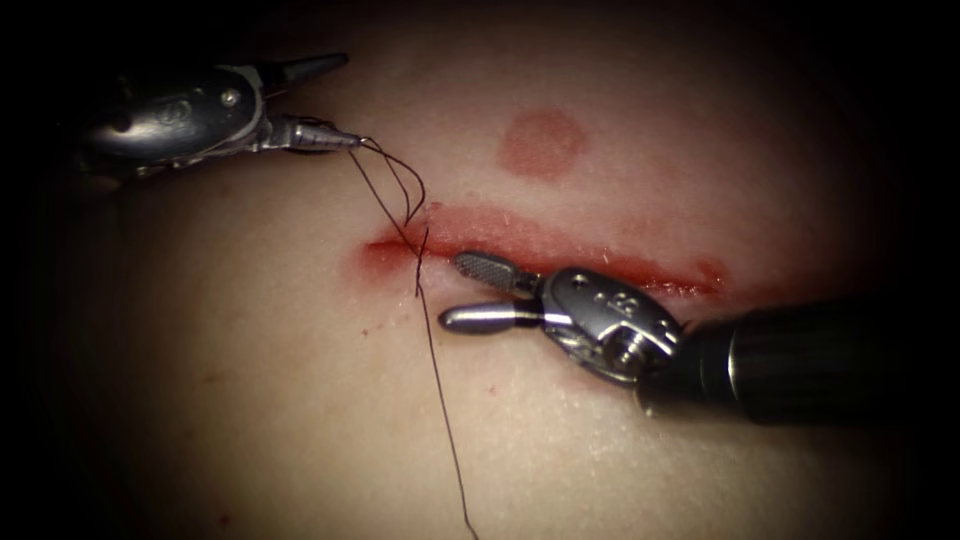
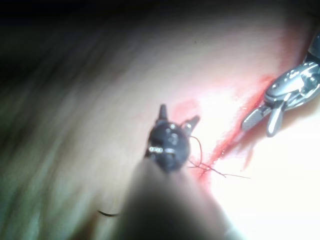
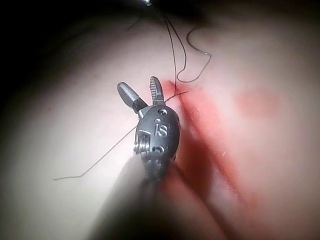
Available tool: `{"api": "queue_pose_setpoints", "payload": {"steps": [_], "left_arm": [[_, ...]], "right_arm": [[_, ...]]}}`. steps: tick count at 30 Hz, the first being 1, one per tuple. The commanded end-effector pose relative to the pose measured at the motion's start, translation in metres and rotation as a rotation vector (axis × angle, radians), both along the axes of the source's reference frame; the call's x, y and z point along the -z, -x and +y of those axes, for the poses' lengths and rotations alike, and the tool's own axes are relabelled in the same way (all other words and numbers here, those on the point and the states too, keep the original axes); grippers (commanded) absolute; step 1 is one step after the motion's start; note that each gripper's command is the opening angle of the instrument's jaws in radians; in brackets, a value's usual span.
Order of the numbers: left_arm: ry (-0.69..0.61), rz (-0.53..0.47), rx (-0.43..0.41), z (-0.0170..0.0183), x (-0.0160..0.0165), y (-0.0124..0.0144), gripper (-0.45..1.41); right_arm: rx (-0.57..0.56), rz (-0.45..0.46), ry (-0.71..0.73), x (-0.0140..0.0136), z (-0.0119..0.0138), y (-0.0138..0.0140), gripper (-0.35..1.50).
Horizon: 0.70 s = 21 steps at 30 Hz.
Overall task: Wound Closure
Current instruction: Wrap the suture around the right gripper once.
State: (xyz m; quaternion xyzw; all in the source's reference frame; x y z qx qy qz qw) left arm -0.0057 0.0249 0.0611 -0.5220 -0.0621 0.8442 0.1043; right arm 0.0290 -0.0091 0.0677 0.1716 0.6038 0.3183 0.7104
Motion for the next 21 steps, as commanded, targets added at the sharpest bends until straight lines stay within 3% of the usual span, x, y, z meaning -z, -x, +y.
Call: {"api": "queue_pose_setpoints", "payload": {"steps": [1,10,17,21], "left_arm": [[-0.007,-0.012,-0.008,0.0000,-0.0003,-0.0001,0.45],[-0.040,-0.035,-0.058,-0.0015,0.0009,-0.0032,0.42],[-0.092,-0.067,-0.067,-0.0025,0.0015,-0.0027,0.40],[-0.181,-0.117,-0.059,-0.0024,0.0019,-0.0009,0.33]], "right_arm": [[0.000,0.000,-0.003,-0.0008,-0.0007,-0.0004,1.01],[-0.008,-0.003,-0.003,-0.0016,-0.0001,-0.0004,0.94],[-0.004,-0.008,-0.004,-0.0015,0.0000,-0.0002,0.86],[0.001,-0.031,-0.005,-0.0018,0.0002,-0.0003,0.86]]}}
